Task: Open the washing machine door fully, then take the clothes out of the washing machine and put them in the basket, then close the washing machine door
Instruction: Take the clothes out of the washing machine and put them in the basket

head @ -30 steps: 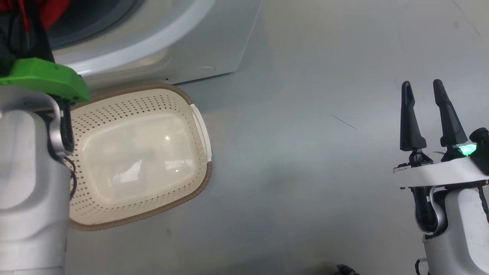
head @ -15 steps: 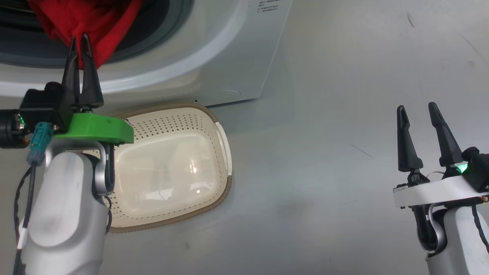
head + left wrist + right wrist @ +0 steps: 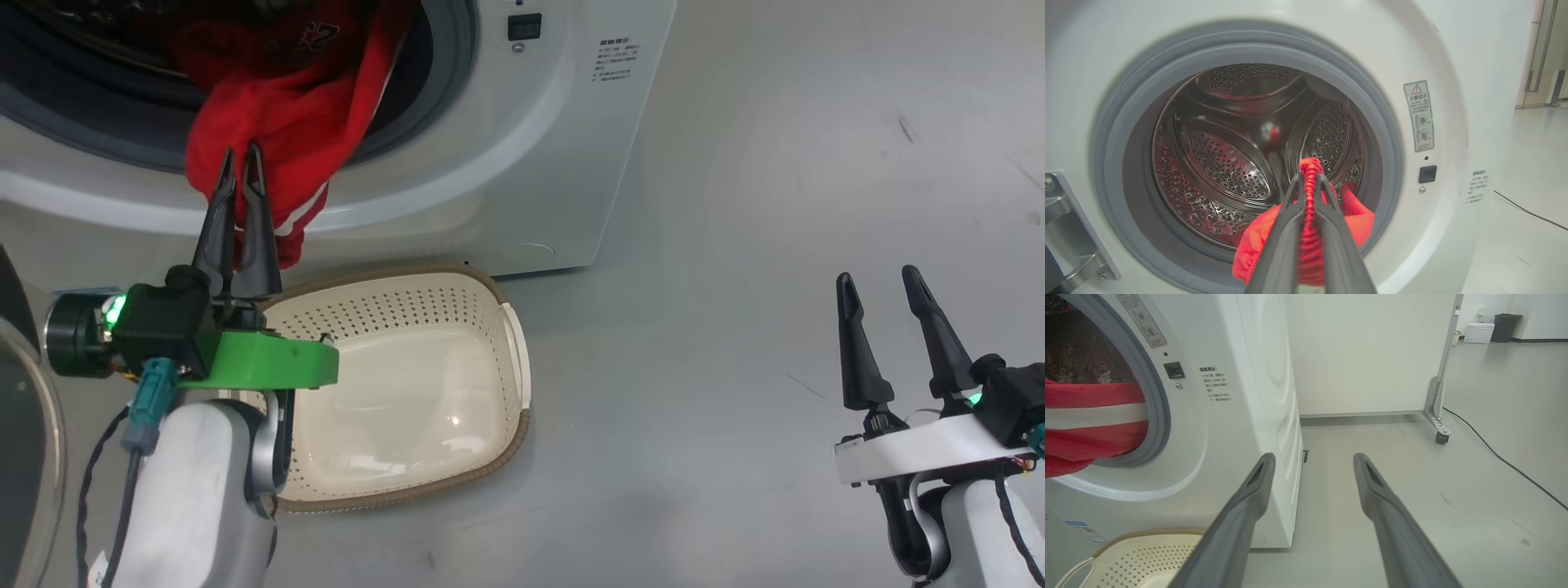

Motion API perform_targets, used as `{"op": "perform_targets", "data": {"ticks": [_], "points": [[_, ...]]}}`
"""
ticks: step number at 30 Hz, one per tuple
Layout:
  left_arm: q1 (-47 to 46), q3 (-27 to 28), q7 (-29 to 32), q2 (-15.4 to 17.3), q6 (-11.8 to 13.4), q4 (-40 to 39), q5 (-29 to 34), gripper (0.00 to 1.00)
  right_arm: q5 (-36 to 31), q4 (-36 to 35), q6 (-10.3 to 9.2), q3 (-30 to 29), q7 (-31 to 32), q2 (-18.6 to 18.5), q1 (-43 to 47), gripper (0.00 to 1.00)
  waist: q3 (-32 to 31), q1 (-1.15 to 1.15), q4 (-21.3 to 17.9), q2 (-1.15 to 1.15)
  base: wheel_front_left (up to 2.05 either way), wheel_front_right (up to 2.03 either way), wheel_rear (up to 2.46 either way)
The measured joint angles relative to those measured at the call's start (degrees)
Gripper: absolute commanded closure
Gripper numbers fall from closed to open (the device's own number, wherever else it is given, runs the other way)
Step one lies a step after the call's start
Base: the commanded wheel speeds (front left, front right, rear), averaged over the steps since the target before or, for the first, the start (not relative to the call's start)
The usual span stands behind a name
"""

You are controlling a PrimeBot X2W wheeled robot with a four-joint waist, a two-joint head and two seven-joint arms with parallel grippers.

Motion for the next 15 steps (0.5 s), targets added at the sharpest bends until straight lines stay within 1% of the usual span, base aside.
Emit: {"op": "perform_targets", "data": {"ticks": [10, 15], "points": [[6.04, -2.53, 0.08, -0.52, 0.01, -5.15, 0.04, 1.00, -0.58, 0.00, 0.00, 0.53, 0.01, 0.35, 2.03, 0.00, -3.70, 0.00, 2.30, 0.00, 0.00, 0.00, 0.00], [8.31, -3.69, 1.11, -0.56, 0.01, -7.23, -0.03, 1.00, -0.93, -0.09, 0.00, 0.94, 0.01, 0.46, 3.09, 0.00, -4.82, 0.00, 3.32, 0.00, 0.00, 0.00, 0.00]]}}
